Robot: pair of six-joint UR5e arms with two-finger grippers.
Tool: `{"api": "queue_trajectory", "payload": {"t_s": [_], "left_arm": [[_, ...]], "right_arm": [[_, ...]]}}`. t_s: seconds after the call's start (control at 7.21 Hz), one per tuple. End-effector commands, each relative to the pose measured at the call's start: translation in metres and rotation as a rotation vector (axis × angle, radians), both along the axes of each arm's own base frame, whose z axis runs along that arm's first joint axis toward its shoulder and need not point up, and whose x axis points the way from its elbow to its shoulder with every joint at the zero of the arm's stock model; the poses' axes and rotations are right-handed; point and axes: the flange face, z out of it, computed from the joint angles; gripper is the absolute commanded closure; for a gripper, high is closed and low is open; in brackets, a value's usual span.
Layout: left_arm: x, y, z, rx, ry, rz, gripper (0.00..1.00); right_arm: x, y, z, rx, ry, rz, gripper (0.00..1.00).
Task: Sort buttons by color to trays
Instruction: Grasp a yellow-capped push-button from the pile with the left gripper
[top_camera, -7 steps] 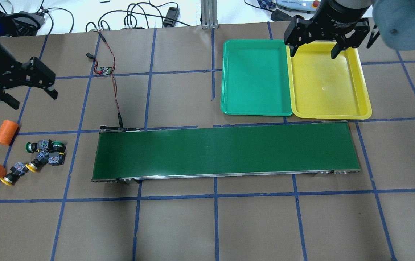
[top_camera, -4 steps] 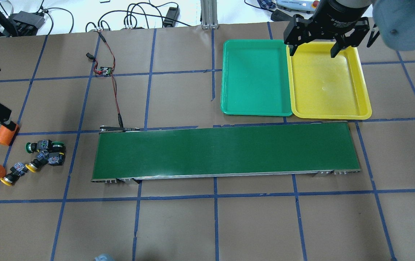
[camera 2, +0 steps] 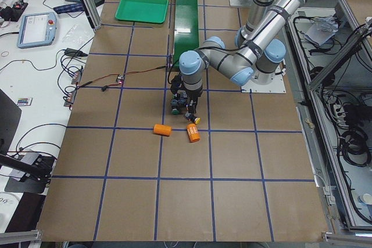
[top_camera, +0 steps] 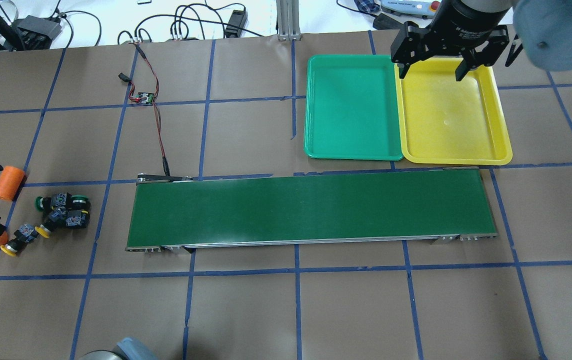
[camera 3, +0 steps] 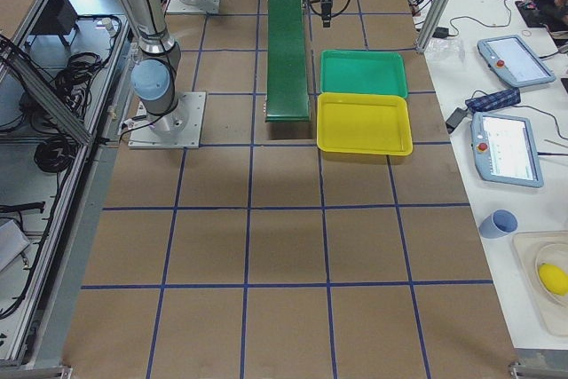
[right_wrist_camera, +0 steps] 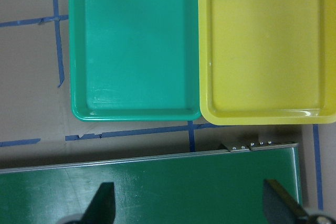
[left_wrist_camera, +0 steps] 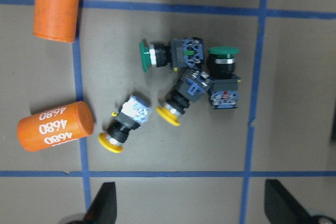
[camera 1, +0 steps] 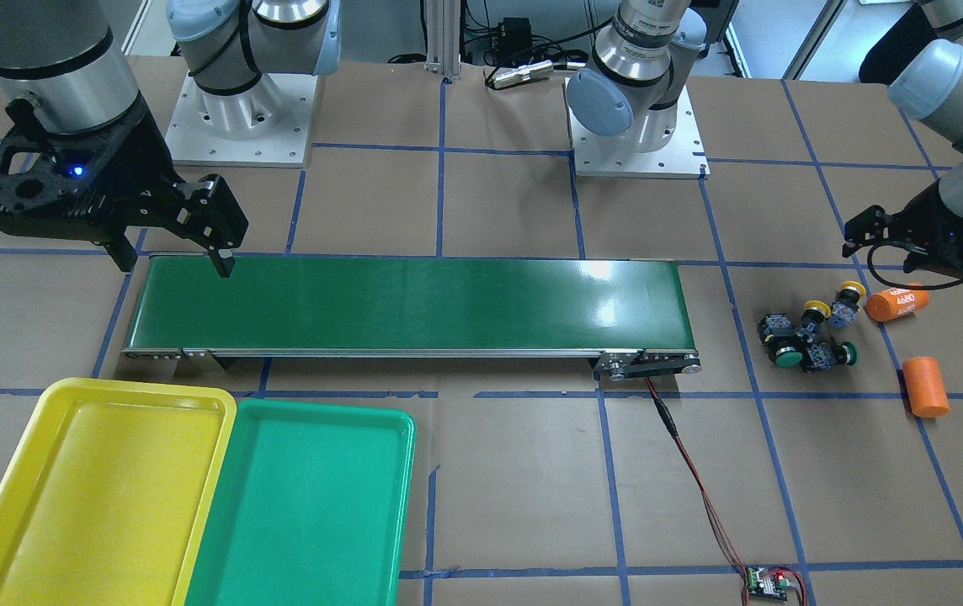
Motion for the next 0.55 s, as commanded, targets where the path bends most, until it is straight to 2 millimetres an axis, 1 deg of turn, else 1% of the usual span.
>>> {"api": "queue_trajectory", "payload": {"t_s": [0.0, 0.14, 0.28, 0.42], "left_arm": [[0.004, -0.002, -0.043, -0.029, -0.023, -0.355, 0.00], [0.003, -0.002, -0.062, -0.023, 0.000, -0.414, 0.00], [0.006, -0.006, -0.071, -0.033, -0.013, -0.437, 0.00], [0.008, -0.010, -0.077, -0.038, -0.019, -0.478, 0.01]], "right_arm": [[-0.001, 0.000, 0.000, 0.001, 0.002, -0.001, 0.00], [-0.001, 0.000, 0.000, 0.001, 0.002, -0.001, 0.00], [0.000, 0.000, 0.000, 0.003, 0.002, 0.001, 0.00], [-0.001, 0.000, 0.000, 0.001, 0.003, 0.001, 0.00]]}}
